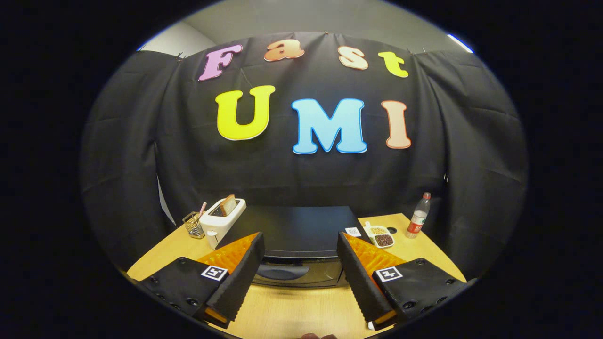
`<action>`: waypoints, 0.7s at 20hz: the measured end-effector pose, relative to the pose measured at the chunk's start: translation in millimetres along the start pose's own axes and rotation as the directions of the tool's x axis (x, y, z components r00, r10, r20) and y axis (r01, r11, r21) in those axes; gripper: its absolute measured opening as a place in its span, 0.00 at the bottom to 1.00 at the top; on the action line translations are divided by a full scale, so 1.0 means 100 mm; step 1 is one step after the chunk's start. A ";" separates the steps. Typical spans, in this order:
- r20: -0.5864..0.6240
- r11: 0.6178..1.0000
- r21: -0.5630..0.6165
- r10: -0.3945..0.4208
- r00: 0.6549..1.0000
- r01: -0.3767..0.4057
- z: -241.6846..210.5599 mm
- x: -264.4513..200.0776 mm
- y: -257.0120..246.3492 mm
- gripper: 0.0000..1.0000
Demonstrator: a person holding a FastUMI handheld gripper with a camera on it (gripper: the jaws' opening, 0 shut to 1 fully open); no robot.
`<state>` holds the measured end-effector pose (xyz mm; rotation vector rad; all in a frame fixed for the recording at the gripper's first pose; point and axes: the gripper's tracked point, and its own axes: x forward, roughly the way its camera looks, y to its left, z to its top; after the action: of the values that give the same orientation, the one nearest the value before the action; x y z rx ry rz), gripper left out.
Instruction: Open the toaster oven, put the food inside, and close the toaster oven door.
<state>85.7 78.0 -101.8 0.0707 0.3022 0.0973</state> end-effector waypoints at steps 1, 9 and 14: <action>-0.020 1.000 0.007 0.004 1.000 -0.004 -0.06 0.07 0.02 0.98; -0.115 0.999 -0.004 0.039 0.993 -0.039 -0.46 0.48 0.15 0.98; -0.159 0.999 0.024 0.046 0.986 -0.043 -0.68 0.71 0.25 0.98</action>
<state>131.0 113.8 -185.3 0.0907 0.4613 0.1443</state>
